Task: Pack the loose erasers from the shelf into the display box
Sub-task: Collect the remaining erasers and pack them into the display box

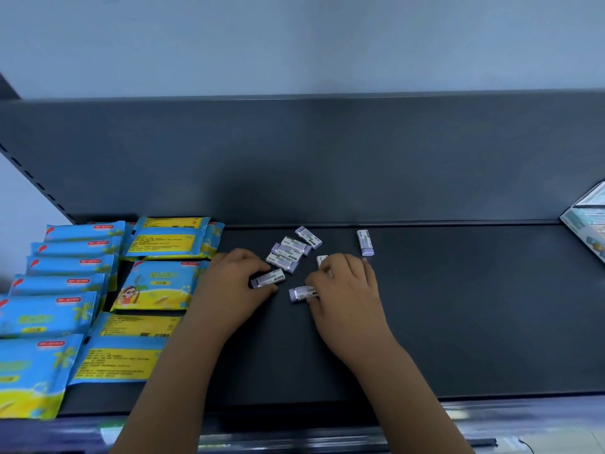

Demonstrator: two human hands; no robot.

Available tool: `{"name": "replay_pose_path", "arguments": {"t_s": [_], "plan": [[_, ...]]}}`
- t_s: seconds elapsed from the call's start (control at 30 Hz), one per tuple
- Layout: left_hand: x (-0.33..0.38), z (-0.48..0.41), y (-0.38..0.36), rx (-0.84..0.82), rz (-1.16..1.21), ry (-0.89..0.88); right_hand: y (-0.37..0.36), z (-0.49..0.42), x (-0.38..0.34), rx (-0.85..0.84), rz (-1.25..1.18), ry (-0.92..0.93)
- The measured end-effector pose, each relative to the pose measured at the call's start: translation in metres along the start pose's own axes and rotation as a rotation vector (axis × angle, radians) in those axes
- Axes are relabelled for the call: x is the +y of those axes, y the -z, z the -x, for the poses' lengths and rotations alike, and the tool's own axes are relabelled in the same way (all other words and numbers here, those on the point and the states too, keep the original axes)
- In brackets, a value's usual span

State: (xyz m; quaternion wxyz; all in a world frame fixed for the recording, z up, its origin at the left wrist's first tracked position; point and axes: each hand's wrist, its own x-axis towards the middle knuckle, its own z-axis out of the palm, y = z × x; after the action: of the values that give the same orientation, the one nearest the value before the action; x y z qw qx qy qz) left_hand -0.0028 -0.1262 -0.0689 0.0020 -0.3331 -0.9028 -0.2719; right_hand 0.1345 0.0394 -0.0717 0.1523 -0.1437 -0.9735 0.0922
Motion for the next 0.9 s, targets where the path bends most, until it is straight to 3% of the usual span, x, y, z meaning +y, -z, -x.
{"name": "replay_pose_path", "arguments": {"t_s": [0.47,0.9], "plan": [[0.056,0.012,-0.005,0.079,0.161,-0.135,0.037,0.017,0.061,0.134,-0.221,-0.023],[0.195,-0.004,-0.080,0.059,0.103,-0.245,0.084,0.058,0.196,0.182,-0.345,-0.035]]}}
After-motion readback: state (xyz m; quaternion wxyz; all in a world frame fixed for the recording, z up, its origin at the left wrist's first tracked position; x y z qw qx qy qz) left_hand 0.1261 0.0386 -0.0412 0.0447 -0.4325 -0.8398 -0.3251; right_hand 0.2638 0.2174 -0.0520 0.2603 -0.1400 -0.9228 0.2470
